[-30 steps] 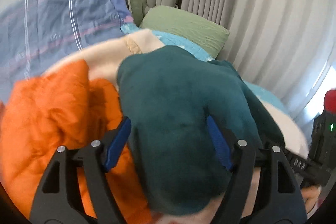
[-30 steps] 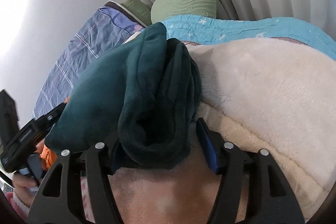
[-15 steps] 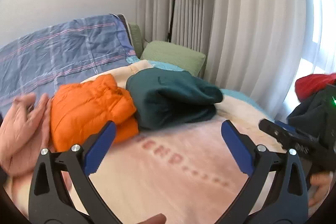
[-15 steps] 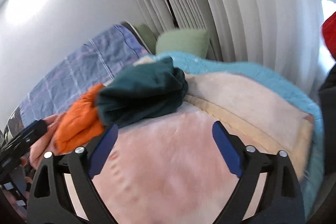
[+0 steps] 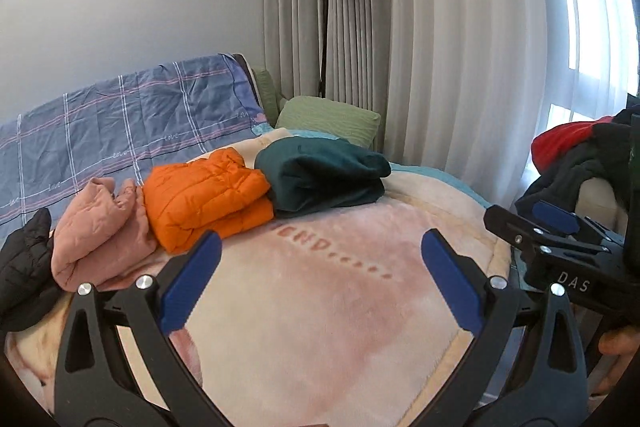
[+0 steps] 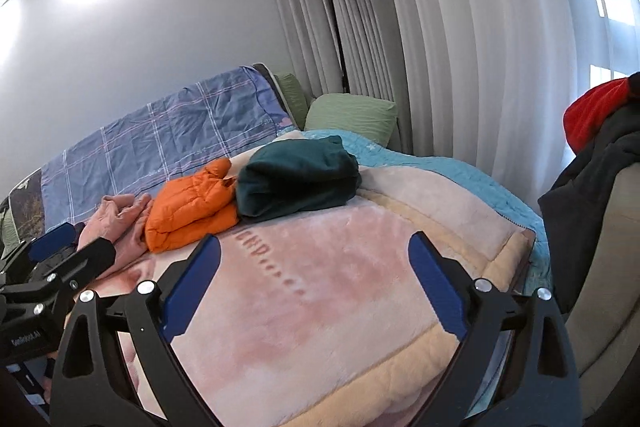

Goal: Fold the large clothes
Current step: 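Release the folded hoodie on the blanket and withdraw both tools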

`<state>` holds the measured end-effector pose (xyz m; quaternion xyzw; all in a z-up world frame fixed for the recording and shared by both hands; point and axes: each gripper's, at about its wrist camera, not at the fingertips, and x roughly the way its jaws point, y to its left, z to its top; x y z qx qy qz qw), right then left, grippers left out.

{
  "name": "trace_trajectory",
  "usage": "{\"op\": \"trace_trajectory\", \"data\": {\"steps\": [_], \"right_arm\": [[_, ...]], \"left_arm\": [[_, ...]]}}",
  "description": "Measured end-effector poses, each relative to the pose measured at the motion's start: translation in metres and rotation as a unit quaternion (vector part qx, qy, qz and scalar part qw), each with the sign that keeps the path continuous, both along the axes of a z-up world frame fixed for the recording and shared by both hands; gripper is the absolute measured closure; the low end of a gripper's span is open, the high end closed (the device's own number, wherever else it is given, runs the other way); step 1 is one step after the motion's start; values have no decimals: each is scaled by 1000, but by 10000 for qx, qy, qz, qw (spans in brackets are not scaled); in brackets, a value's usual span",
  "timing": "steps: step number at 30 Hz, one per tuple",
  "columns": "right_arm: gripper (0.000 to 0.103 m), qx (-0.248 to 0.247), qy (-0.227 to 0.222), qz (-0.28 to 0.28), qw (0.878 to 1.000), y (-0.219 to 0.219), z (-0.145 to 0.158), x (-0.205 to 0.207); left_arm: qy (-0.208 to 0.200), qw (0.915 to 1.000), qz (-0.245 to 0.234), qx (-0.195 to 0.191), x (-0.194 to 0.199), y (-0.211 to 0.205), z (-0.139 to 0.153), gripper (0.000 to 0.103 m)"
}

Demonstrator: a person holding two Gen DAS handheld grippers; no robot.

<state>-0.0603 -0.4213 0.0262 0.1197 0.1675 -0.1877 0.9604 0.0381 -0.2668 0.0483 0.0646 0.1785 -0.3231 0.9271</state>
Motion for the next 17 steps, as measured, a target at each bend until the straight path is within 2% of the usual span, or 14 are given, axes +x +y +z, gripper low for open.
{"op": "trace_trajectory", "data": {"steps": [4,11,17], "right_arm": [[8,-257,22,-27,9997,20,6,-8],[8,-454,103,-12,9989,38,7,-9],[8,-524,177,-104,9984,43,5,-7]], "left_arm": [[-27,10000,52,12,-11,13,1,2],[170,9998,68,-108,-11,37,-1,2],[264,9996,47,-50,-10,43,-5,2]]}}
